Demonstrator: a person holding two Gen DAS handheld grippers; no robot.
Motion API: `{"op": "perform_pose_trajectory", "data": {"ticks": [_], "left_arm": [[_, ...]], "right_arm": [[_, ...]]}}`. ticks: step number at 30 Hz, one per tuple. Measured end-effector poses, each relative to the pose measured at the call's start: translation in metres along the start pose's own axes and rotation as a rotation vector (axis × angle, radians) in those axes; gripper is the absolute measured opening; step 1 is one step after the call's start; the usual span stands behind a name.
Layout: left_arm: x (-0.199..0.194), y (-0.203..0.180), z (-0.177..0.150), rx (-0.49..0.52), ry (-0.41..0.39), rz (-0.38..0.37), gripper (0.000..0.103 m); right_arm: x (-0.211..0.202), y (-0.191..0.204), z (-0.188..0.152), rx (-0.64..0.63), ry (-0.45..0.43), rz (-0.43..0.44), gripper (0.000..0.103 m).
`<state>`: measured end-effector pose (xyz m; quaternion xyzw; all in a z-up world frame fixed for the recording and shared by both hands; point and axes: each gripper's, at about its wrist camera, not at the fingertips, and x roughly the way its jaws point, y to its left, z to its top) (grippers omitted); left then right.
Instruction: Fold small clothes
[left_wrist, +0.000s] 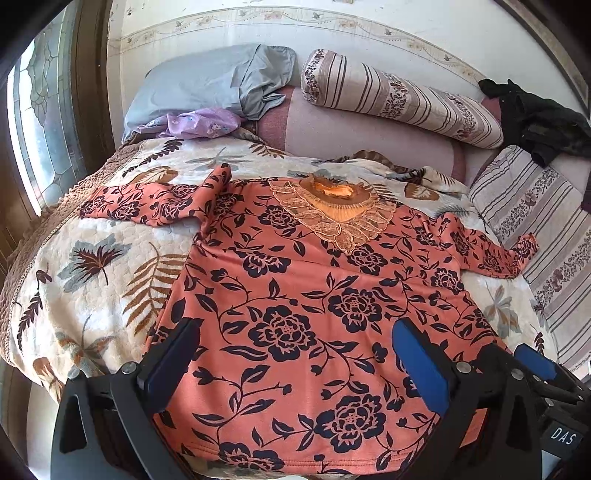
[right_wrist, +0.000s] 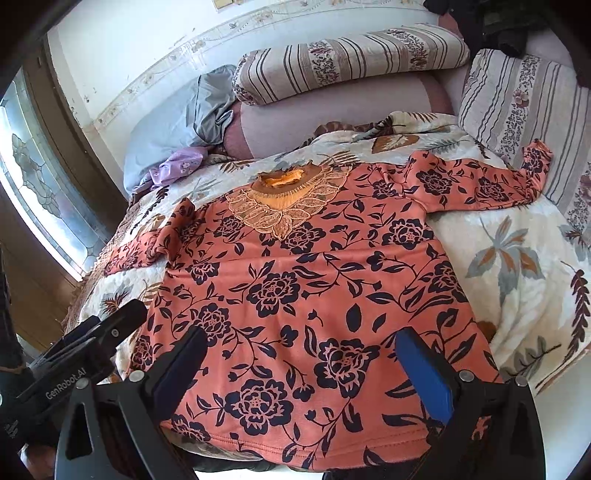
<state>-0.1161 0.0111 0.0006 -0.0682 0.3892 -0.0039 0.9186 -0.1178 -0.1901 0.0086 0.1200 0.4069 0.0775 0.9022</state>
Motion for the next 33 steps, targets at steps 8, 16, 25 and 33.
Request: {"op": "perform_pose_trajectory", "data": {"ticks": [8, 16, 25, 33], "left_arm": [[-0.003, 0.005, -0.009, 0.001, -0.007, -0.001, 0.103], [0.011, 0.029, -0.021, -0.043, 0.029, 0.066, 0.103], [0.024, 0.041, -0.023, -0.067, 0.049, 0.143, 0.103], [0.027, 0.027, -0.010, -0.042, 0.032, 0.149, 0.103]], "right_arm": [[0.002, 0.007, 0.010, -0.050, -0.017, -0.022, 0.103], [0.037, 0.011, 0.009, -0.075, 0.010, 0.002, 0.103], [0.074, 0.011, 0.003, -0.080, 0.036, 0.054, 0.103], [0.075, -0.008, 0.008, -0.036, 0.027, 0.064, 0.103]]}}
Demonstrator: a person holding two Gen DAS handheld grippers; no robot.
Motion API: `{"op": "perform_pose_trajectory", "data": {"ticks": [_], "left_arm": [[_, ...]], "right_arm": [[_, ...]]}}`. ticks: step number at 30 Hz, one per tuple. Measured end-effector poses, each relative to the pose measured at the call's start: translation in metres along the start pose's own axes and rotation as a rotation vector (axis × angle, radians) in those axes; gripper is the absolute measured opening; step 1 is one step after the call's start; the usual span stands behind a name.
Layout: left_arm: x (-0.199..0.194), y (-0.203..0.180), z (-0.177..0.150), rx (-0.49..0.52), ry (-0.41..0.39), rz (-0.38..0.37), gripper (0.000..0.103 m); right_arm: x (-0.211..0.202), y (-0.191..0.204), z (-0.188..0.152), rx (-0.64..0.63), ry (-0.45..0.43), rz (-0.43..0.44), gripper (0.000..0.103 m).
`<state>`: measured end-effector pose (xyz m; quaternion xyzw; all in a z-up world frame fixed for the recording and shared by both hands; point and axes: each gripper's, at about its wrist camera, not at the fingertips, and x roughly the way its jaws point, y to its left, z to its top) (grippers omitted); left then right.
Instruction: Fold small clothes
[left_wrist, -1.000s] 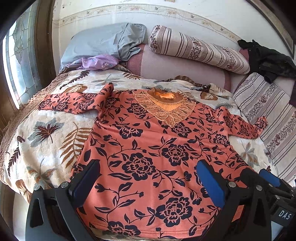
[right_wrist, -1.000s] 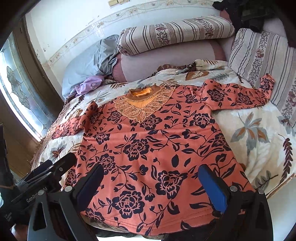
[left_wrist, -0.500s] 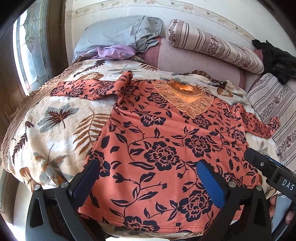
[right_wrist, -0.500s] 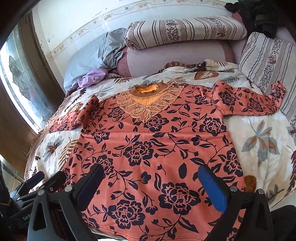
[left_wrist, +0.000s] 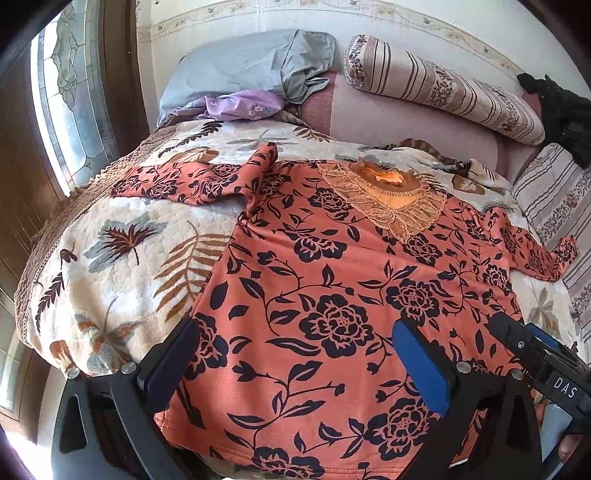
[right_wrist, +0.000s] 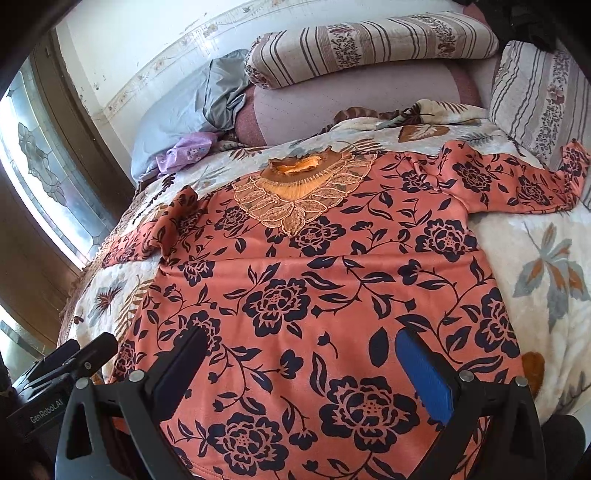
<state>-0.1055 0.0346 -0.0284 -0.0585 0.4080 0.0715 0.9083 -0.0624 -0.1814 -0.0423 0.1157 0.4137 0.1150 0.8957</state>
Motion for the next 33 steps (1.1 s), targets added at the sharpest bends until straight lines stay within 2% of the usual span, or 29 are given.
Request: {"op": "perform_pose_trajectory", "data": {"ticks": [10, 21, 24, 26, 28, 31, 33], "left_arm": [[-0.001, -0.026, -0.001, 0.066, 0.007, -0.016, 0.103], [0.003, -0.035, 0.004, 0.078, 0.011, -0.027, 0.103], [0.008, -0.031, 0.006, 0.084, 0.019, -0.043, 0.103], [0.016, -0.018, 0.008, 0.077, 0.036, -0.089, 0.103], [0.027, 0.006, 0.011, 0.025, 0.052, -0.093, 0.103], [0.050, 0.044, 0.014, -0.088, 0.109, -0.048, 0.103], [0.062, 0.061, 0.014, -0.149, 0.138, -0.047, 0.103]], "right_arm": [[-0.009, -0.021, -0.009, 0.037, -0.014, -0.008, 0.103], [-0.008, -0.025, -0.005, 0.035, -0.013, -0.011, 0.103], [-0.006, -0.028, -0.002, 0.034, -0.007, 0.024, 0.103], [-0.005, -0.044, 0.000, 0.082, -0.001, 0.097, 0.103], [-0.006, -0.074, 0.004, 0.172, -0.010, 0.141, 0.102], [-0.012, -0.137, 0.012, 0.339, -0.049, 0.119, 0.102], [-0.019, -0.183, 0.016, 0.442, -0.087, 0.083, 0.102]]}}
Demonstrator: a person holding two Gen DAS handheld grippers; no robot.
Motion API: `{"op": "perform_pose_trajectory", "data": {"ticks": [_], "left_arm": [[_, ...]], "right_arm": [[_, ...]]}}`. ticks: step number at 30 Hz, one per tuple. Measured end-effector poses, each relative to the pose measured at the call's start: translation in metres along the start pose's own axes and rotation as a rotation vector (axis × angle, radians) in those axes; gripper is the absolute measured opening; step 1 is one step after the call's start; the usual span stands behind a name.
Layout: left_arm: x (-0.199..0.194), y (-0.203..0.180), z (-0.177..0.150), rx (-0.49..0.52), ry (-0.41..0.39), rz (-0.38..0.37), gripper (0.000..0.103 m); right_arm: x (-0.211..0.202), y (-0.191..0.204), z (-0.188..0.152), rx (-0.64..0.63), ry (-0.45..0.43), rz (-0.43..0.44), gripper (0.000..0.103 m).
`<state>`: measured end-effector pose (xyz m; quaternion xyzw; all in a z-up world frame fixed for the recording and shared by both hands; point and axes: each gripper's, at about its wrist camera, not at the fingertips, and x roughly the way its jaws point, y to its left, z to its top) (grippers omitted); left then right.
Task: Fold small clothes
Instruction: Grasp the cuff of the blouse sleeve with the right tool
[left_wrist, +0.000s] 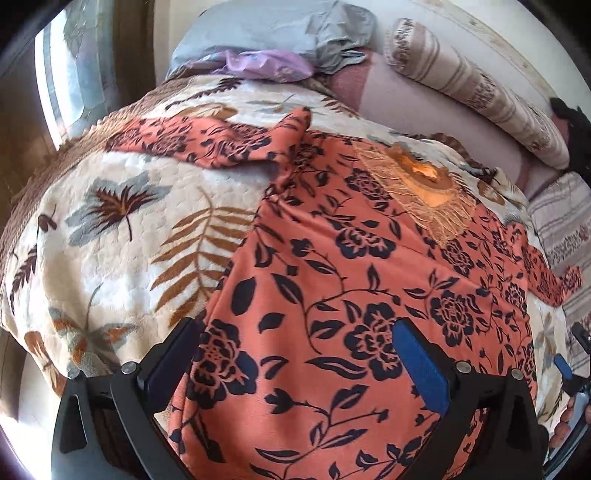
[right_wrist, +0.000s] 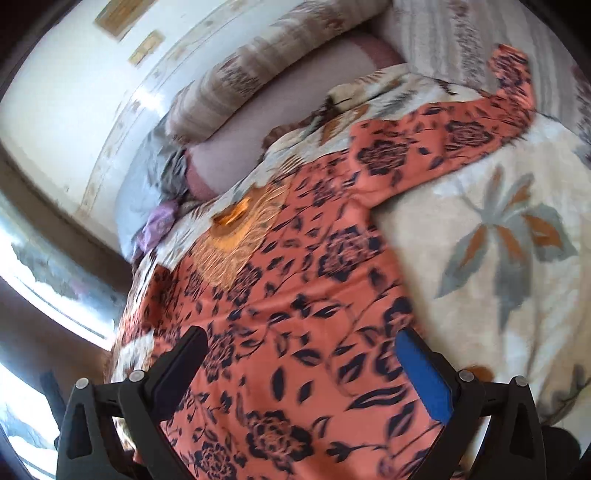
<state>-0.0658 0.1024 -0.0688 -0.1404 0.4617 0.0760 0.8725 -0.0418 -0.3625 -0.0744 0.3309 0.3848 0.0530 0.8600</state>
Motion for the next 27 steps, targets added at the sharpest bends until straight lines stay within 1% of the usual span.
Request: {"op": "perform_pose_trajectory", "data": {"ticks": [1, 3, 5, 7, 10, 13, 15, 16, 18, 20, 22, 24, 25, 26, 27], "left_arm": [[0.004, 0.004, 0.000, -0.014, 0.004, -0.003, 0.103], [0.013, 0.003, -0.001, -0.006, 0.015, -0.002, 0.103], [0.023, -0.007, -0.004, 0.032, 0.029, -0.009, 0.103], [0.033, -0.022, -0.007, 0.083, 0.043, -0.009, 0.103], [0.050, -0.043, -0.011, 0.174, 0.055, 0.009, 0.103], [0.073, -0.052, -0.018, 0.236, 0.080, 0.067, 0.103], [0.072, -0.053, -0.021, 0.250, 0.019, 0.063, 0.103], [0.073, -0.051, -0.022, 0.251, 0.011, 0.057, 0.103], [0.071, -0.048, -0.027, 0.256, -0.037, 0.038, 0.103], [0.071, -0.047, -0.031, 0.277, -0.089, 0.030, 0.103], [0.071, -0.047, -0.031, 0.273, -0.101, 0.030, 0.103], [0.072, -0.047, -0.029, 0.275, -0.105, 0.029, 0.103], [0.073, -0.047, -0.029, 0.276, -0.107, 0.027, 0.103], [0.074, -0.048, -0.029, 0.276, -0.110, 0.027, 0.103], [0.074, -0.049, -0.029, 0.278, -0.113, 0.029, 0.103]], "right_arm": [[-0.006, -0.018, 0.013, 0.040, -0.029, -0.019, 0.100], [-0.014, -0.050, 0.040, 0.095, -0.075, -0.072, 0.094], [-0.021, -0.078, 0.065, 0.124, -0.120, -0.132, 0.085], [-0.021, -0.098, 0.091, 0.115, -0.134, -0.230, 0.078], [-0.015, -0.115, 0.124, 0.080, -0.147, -0.354, 0.078], [-0.005, -0.130, 0.154, 0.084, -0.162, -0.389, 0.078], [0.005, -0.135, 0.175, 0.105, -0.177, -0.413, 0.078], [0.010, -0.138, 0.181, 0.116, -0.185, -0.426, 0.078], [0.023, -0.141, 0.200, 0.130, -0.195, -0.466, 0.078], [0.038, -0.140, 0.219, 0.126, -0.214, -0.548, 0.078], [0.055, -0.135, 0.236, 0.080, -0.230, -0.642, 0.078], [0.077, -0.130, 0.251, 0.019, -0.210, -0.750, 0.078], [0.087, -0.132, 0.257, 0.004, -0.202, -0.787, 0.078], [0.096, -0.134, 0.263, -0.004, -0.196, -0.810, 0.072], [0.104, -0.139, 0.268, -0.001, -0.178, -0.834, 0.063]]}}
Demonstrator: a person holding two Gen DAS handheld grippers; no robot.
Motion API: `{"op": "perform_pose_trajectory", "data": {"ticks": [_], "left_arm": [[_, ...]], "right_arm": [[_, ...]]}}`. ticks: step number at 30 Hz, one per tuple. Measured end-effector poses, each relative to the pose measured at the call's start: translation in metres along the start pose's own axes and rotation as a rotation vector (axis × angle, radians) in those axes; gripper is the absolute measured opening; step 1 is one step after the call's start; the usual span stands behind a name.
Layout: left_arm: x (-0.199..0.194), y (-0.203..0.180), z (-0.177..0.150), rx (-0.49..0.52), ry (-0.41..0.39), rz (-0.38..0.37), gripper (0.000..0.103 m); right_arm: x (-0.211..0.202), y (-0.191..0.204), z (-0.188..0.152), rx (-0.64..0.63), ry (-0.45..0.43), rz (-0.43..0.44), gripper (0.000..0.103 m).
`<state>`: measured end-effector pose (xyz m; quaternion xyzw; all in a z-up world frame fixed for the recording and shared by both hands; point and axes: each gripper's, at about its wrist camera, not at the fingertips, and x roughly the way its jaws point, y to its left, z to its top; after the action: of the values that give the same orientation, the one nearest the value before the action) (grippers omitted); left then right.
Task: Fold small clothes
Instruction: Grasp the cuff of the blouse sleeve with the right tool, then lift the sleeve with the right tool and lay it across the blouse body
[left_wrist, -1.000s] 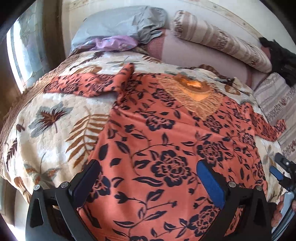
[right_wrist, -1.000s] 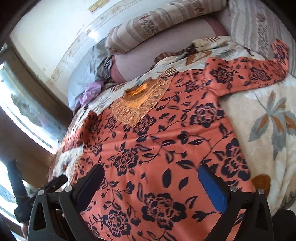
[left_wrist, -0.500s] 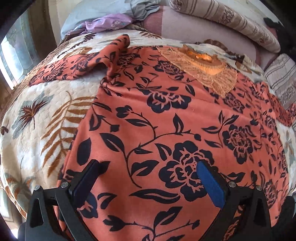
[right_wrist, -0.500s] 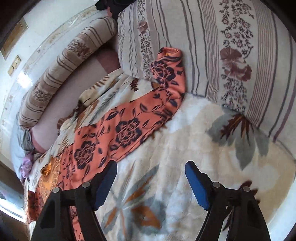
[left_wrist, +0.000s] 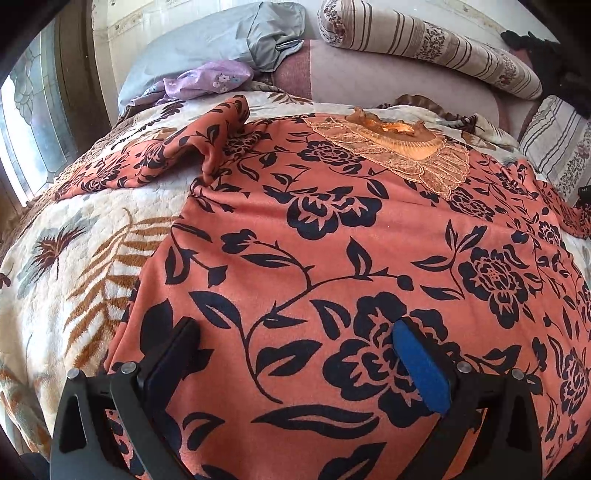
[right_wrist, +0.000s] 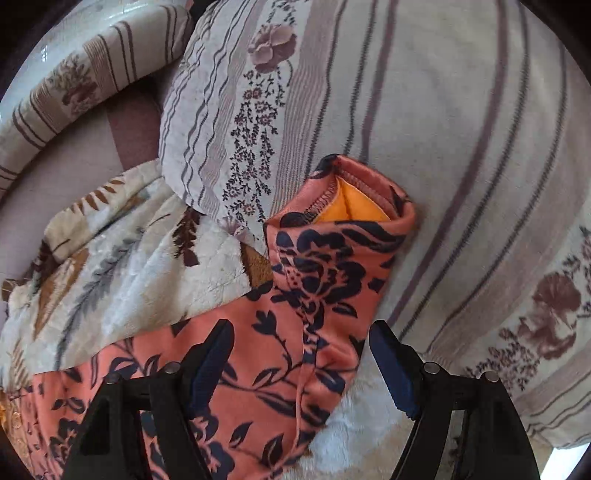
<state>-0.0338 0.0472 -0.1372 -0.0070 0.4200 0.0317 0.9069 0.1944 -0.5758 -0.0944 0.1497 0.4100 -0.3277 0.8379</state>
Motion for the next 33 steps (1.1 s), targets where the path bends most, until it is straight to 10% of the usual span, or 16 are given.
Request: {"op": "perform_pose_trajectory", "data": {"ticks": [1, 4, 12, 19, 24, 25, 28, 33], "left_arm": [[0.000, 0.000, -0.001, 0.002, -0.003, 0.001, 0.103], [0.002, -0.001, 0.000, 0.002, -0.004, 0.002, 0.103], [0.002, -0.001, 0.000, -0.001, -0.011, 0.003, 0.103], [0.000, 0.002, -0.001, -0.006, -0.009, -0.007, 0.103], [-0.003, 0.005, -0.004, -0.001, -0.008, -0.029, 0.103], [-0.004, 0.005, -0.004, 0.000, -0.008, -0.030, 0.103], [-0.004, 0.005, -0.006, 0.001, -0.009, -0.028, 0.103], [-0.004, 0.002, -0.006, 0.002, -0.013, -0.012, 0.103]], "right_arm": [[0.010, -0.001, 0.003, 0.001, 0.030, -0.029, 0.033], [0.012, -0.025, 0.005, 0.113, 0.038, -0.011, 0.011], [-0.051, -0.076, 0.031, 0.196, -0.020, 0.113, 0.006], [-0.171, -0.030, 0.067, 0.083, -0.145, 0.300, 0.004], [-0.186, 0.006, 0.063, 0.087, -0.024, 0.417, 0.006], [-0.179, 0.007, 0.057, 0.107, 0.010, 0.432, 0.013], [-0.139, -0.012, 0.014, 0.180, 0.079, 0.460, 0.102], [-0.071, -0.083, -0.058, 0.271, 0.133, 0.383, 0.097]]}}
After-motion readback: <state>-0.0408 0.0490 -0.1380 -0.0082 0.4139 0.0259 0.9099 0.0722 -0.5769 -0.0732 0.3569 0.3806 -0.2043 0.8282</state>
